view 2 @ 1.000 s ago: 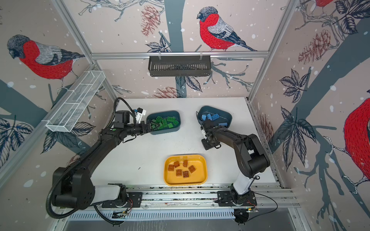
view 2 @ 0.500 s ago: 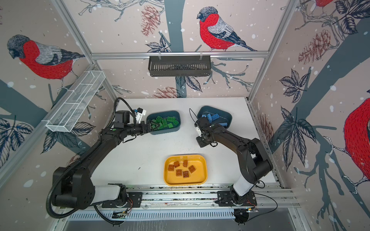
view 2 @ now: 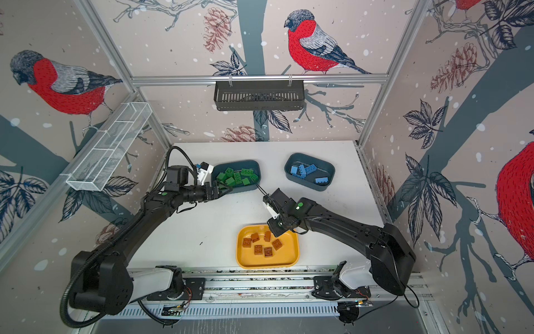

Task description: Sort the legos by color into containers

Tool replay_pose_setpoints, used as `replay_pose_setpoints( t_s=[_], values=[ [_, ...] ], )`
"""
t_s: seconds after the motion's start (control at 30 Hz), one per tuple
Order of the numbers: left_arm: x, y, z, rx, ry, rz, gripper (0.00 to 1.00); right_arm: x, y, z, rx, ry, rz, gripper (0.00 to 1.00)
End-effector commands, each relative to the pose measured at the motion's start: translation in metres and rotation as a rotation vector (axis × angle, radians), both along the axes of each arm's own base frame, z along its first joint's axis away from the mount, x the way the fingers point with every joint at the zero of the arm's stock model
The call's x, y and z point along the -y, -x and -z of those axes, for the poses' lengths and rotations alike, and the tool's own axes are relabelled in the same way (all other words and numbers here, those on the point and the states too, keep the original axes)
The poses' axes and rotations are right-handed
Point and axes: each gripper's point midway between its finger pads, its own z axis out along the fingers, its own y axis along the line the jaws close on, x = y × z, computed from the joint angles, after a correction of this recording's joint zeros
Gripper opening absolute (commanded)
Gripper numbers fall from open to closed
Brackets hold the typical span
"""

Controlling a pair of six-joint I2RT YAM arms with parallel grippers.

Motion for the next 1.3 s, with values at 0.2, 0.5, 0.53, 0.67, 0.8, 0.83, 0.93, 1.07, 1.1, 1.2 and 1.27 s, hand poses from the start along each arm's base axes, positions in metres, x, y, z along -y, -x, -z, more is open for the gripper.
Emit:
replay_pose_setpoints(
  t_s=[0.2, 0.5, 0.53, 0.67, 0.8, 0.83, 0.93, 1.07, 1.1, 1.2, 1.27],
  values=[
    [-0.002, 0.012, 0.008, -0.027, 0.01, -0.011, 0.97, -0.005, 0.004, 0.017, -0.017, -0.005, 0.05, 0.61],
    [-0.042, -0.01, 0.021, 0.033, -0.245, -0.153, 0.97, 0.021, -0.058, -0.034, 0.117, -0.154, 0.226, 0.7],
    [-0.054, -0.016, 0.023, 0.045, -0.3, -0.198, 0.97, 0.031, -0.067, -0.041, 0.149, -0.169, 0.256, 0.72],
    [-0.113, -0.041, 0.028, 0.109, -0.528, -0.441, 0.97, 0.08, -0.11, -0.059, 0.329, -0.155, 0.39, 0.89],
    [-0.154, -0.058, 0.032, 0.208, -0.665, -0.62, 0.97, 0.139, -0.149, -0.06, 0.479, -0.122, 0.579, 0.98],
    [-0.162, -0.062, 0.035, 0.225, -0.679, -0.655, 0.97, 0.15, -0.156, -0.061, 0.519, -0.126, 0.603, 0.99],
    [-0.176, -0.068, 0.051, 0.268, -0.713, -0.711, 0.97, 0.184, -0.167, -0.05, 0.63, -0.094, 0.67, 0.99],
    [-0.183, -0.075, 0.064, 0.352, -0.764, -0.721, 0.97, 0.229, -0.175, -0.047, 0.805, -0.082, 0.798, 0.99],
    [-0.183, -0.077, 0.065, 0.378, -0.77, -0.722, 0.97, 0.237, -0.175, -0.047, 0.838, -0.085, 0.826, 0.99],
    [-0.184, -0.083, 0.064, 0.449, -0.756, -0.734, 0.97, 0.258, -0.174, -0.046, 0.93, -0.097, 0.878, 0.99],
    [-0.179, -0.086, 0.062, 0.523, -0.743, -0.72, 0.97, 0.272, -0.171, -0.042, 0.982, -0.1, 0.913, 1.0]
  ],
)
